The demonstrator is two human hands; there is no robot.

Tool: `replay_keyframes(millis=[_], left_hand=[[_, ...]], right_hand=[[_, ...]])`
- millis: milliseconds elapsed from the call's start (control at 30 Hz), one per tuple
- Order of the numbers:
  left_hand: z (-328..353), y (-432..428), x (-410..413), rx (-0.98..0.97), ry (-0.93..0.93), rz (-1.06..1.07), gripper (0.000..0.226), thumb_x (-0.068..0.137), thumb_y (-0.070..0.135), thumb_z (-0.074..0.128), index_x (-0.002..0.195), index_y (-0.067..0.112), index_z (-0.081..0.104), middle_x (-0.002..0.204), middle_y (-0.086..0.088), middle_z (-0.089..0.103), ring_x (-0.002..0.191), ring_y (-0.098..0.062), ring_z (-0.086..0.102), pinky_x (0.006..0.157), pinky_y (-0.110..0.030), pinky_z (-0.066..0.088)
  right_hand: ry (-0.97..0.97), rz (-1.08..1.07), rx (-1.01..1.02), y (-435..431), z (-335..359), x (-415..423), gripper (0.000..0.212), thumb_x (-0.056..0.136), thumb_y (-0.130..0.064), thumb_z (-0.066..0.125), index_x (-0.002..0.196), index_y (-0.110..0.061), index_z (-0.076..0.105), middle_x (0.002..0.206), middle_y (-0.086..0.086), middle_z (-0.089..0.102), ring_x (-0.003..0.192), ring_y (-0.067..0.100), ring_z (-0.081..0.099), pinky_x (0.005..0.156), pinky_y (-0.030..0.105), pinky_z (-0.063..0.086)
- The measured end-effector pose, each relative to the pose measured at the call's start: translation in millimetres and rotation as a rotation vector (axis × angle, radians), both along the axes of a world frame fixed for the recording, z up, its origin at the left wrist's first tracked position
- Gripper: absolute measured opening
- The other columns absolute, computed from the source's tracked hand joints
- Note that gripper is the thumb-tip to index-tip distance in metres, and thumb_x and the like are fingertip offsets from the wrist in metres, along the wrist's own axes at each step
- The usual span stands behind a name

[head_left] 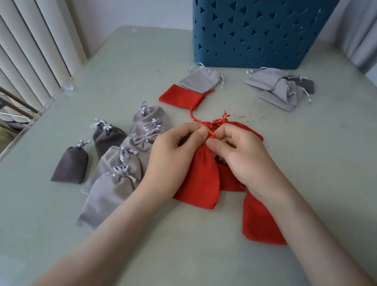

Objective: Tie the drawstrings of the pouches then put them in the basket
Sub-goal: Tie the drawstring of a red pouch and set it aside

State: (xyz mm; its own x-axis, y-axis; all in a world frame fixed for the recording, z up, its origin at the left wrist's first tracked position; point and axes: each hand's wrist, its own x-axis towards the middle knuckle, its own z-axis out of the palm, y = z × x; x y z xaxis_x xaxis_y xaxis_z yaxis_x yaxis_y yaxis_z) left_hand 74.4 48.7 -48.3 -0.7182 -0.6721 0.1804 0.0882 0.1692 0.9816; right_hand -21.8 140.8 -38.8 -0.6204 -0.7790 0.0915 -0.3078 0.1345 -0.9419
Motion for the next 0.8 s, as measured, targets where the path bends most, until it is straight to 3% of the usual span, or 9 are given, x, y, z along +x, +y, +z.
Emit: replay_keyframes(millis=[100, 167, 233, 333, 400, 500, 633, 700, 800], left_hand=[[0, -3, -1, 0.298, 0.121, -0.151, 0.013, 0.093, 0.013, 0.056, 0.092, 0.004, 0.066, 0.084, -0.012, 0.066, 0.083, -0.023, 0.06, 0.08, -0.034, 0.05], [0, -6, -1, 0.405, 0.169, -0.247, 0.017, 0.089, 0.017, 0.057, 0.093, 0.003, 0.065, 0.089, -0.021, 0.058, 0.087, -0.032, 0.052, 0.085, -0.045, 0.042], [3, -7, 0, 0.424, 0.174, -0.303, 0.015, 0.086, 0.019, 0.056, 0.088, 0.009, 0.067, 0.088, -0.02, 0.055, 0.085, -0.032, 0.047, 0.084, -0.046, 0.036], [9, -9, 2, 0.334, 0.156, -0.344, 0.016, 0.084, 0.018, 0.056, 0.074, 0.021, 0.068, 0.074, -0.003, 0.06, 0.071, -0.017, 0.051, 0.072, -0.032, 0.04], [11, -9, 4, 0.167, 0.122, -0.347, 0.014, 0.086, 0.014, 0.056, 0.076, 0.018, 0.064, 0.071, 0.004, 0.061, 0.066, -0.009, 0.053, 0.066, -0.021, 0.042], [9, -11, 3, -0.02, 0.064, -0.314, 0.01, 0.089, 0.005, 0.058, 0.082, 0.012, 0.059, 0.072, 0.001, 0.061, 0.066, -0.006, 0.055, 0.064, -0.017, 0.045], [4, -15, 4, -0.179, -0.002, -0.243, 0.006, 0.084, 0.022, 0.061, 0.079, 0.019, 0.06, 0.074, 0.002, 0.064, 0.069, -0.015, 0.055, 0.068, -0.033, 0.046], [1, -16, 5, -0.275, -0.065, -0.208, 0.006, 0.083, 0.026, 0.061, 0.079, 0.022, 0.061, 0.073, 0.009, 0.064, 0.068, -0.013, 0.055, 0.069, -0.035, 0.046], [-1, -15, 4, -0.264, -0.114, -0.165, 0.009, 0.086, 0.019, 0.065, 0.078, 0.022, 0.063, 0.078, -0.001, 0.069, 0.074, -0.025, 0.061, 0.076, -0.042, 0.05]], right_hand=[[-0.226, 0.089, -0.058, 2, 5, 0, 0.026, 0.092, -0.008, 0.056, 0.07, -0.021, 0.058, 0.055, -0.014, 0.055, 0.054, 0.001, 0.044, 0.057, 0.019, 0.035], [-0.366, 0.16, -0.106, 5, 8, -1, 0.018, 0.088, -0.012, 0.057, 0.071, -0.02, 0.059, 0.063, -0.006, 0.055, 0.061, 0.008, 0.043, 0.058, 0.022, 0.034], [-0.479, 0.227, -0.158, 8, 11, -2, 0.008, 0.082, -0.02, 0.056, 0.079, -0.013, 0.058, 0.072, 0.004, 0.051, 0.065, 0.011, 0.043, 0.059, 0.02, 0.035], [-0.591, 0.267, -0.182, 13, 13, -2, 0.013, 0.081, -0.021, 0.054, 0.082, -0.009, 0.058, 0.071, 0.002, 0.054, 0.061, 0.006, 0.049, 0.055, 0.013, 0.041], [-0.533, 0.234, -0.156, 15, 12, -3, 0.011, 0.085, -0.018, 0.054, 0.078, -0.01, 0.057, 0.067, 0.001, 0.053, 0.056, 0.004, 0.048, 0.051, 0.012, 0.039], [-0.362, 0.157, -0.119, 15, 5, -8, 0.017, 0.089, -0.01, 0.054, 0.073, -0.014, 0.058, 0.06, -0.005, 0.053, 0.054, 0.004, 0.045, 0.052, 0.016, 0.037], [-0.263, 0.17, -0.049, 16, 6, -11, 0.015, 0.089, -0.006, 0.057, 0.076, -0.014, 0.06, 0.058, -0.009, 0.057, 0.055, 0.002, 0.049, 0.054, 0.014, 0.039], [-0.127, 0.158, 0.019, 17, 8, -10, 0.011, 0.088, -0.007, 0.061, 0.08, -0.013, 0.062, 0.063, -0.006, 0.06, 0.058, 0.0, 0.052, 0.058, 0.011, 0.04], [0.149, 0.081, 0.119, 15, 8, -9, 0.011, 0.087, -0.011, 0.065, 0.079, -0.019, 0.062, 0.067, -0.009, 0.06, 0.059, -0.005, 0.052, 0.062, 0.008, 0.039]])
